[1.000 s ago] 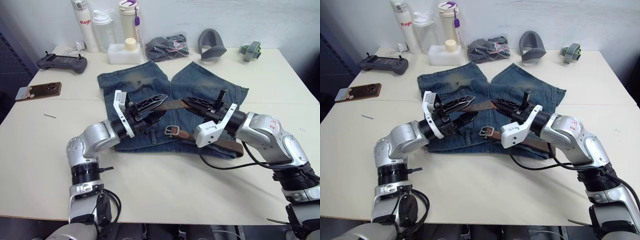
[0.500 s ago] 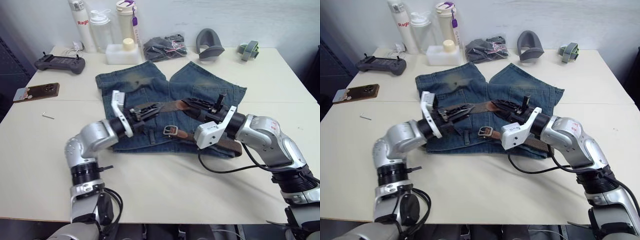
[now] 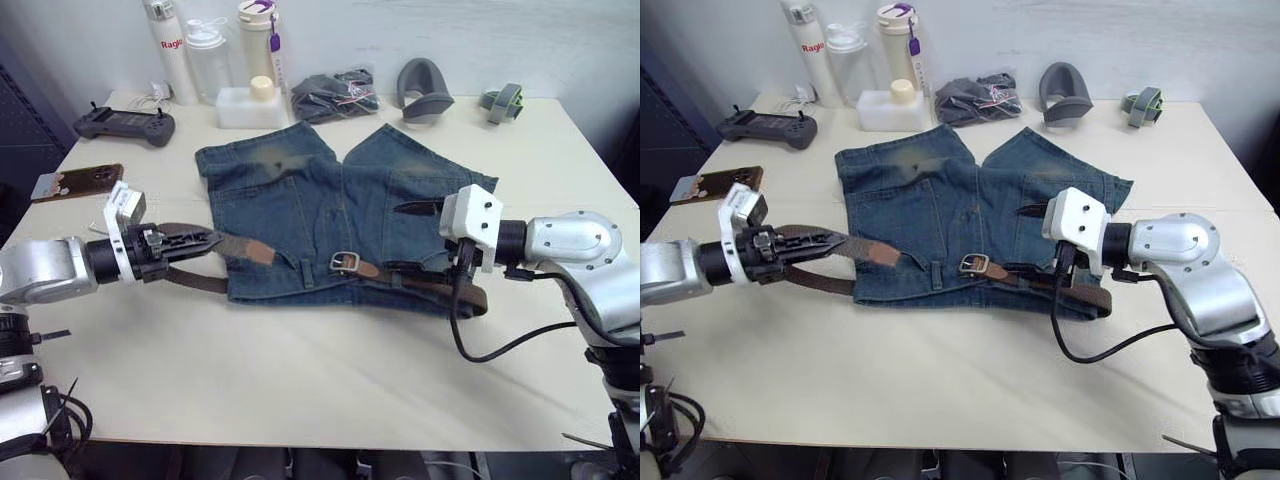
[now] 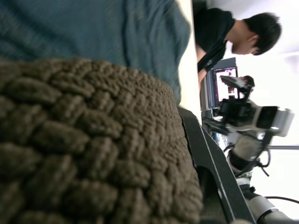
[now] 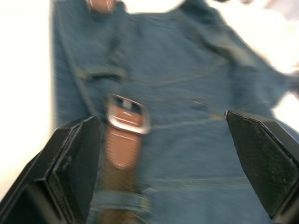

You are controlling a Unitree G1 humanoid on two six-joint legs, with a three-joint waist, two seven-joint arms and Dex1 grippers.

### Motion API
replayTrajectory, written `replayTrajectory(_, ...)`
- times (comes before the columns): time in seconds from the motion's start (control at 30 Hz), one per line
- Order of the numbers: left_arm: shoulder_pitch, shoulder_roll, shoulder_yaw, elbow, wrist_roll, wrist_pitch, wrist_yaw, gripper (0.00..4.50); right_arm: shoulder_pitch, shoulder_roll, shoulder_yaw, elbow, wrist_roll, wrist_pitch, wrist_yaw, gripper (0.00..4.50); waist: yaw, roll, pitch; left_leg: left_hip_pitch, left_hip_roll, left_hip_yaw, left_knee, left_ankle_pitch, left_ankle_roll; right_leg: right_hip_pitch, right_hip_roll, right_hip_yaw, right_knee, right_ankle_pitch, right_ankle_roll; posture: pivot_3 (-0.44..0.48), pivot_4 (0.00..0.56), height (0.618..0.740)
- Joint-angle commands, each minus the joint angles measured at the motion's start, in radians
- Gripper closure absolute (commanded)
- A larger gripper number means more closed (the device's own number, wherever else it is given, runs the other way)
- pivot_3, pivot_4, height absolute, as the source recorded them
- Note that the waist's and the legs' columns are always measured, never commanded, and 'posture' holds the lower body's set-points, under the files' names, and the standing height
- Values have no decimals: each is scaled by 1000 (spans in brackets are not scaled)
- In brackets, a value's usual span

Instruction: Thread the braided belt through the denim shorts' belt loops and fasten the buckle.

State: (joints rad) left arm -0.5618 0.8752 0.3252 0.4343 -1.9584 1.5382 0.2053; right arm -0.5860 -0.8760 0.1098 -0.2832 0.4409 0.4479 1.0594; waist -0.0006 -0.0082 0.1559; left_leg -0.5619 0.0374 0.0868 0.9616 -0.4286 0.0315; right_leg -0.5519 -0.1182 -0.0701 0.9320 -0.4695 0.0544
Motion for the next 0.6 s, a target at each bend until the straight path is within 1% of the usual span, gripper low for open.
replayTrajectory(0.03, 52, -81, 4, -126, -14, -80, 23, 4500, -43, -9, -21, -54, 70, 108, 27, 13, 0, 0, 0, -1, 0, 0, 0, 0, 0, 0, 0, 0, -1, 0, 1, 0, 150, 649)
replayTrajectory(0.1, 103, -196, 34, -219, -14, -171, 128, 4500, -60, -16, -28, -73, 99, 167, 39, 13, 2, 1, 0, -1, 0, 0, 0, -1, 2, 1, -1, 0, -2, 1, 2, 0, 150, 649)
replayTrajectory(0.13, 124, -238, 44, -260, -14, -204, 173, 4500, -65, -21, -32, -81, 113, 192, 44, 13, 1, 1, 0, -1, -1, 0, 0, -1, 2, 1, -3, 0, -2, 2, 3, 0, 150, 649)
replayTrajectory(0.17, 143, -293, 59, -307, -14, -250, 243, 4500, -70, -27, -39, -89, 129, 218, 49, 13, 1, 1, 0, -1, -2, 0, 0, -2, 3, 1, -3, 0, -2, 2, 4, 0, 150, 649)
replayTrajectory(0.3, 181, -427, 96, -435, -14, -361, 429, 4500, -92, -38, -59, -101, 163, 280, 45, 13, 2, 0, 0, -1, -3, 1, 0, -2, 4, 2, -4, -2, -4, 4, 8, 0, 150, 649)
replayTrajectory(0.4, 177, -454, 103, -470, -14, -379, 495, 4500, -105, -47, -65, -99, 164, 311, 38, 13, 2, 1, 0, -1, -3, 1, 0, -2, 4, 2, -4, -2, -4, 5, 9, 0, 150, 649)
replayTrajectory(0.5, 159, -437, 114, -465, -14, -363, 513, 4500, -99, -54, -73, -97, 160, 315, 37, 13, 2, 1, 0, -1, -3, 1, 0, -2, 4, 3, -4, -3, -4, 5, 9, 0, 150, 649)
replayTrajectory(0.6, 150, -396, 122, -446, -14, -323, 494, 4500, -89, -62, -92, -92, 164, 315, 42, 13, 2, 0, 0, -1, -3, 1, 0, -2, 4, 3, -4, -4, -5, 5, 9, 0, 150, 649)
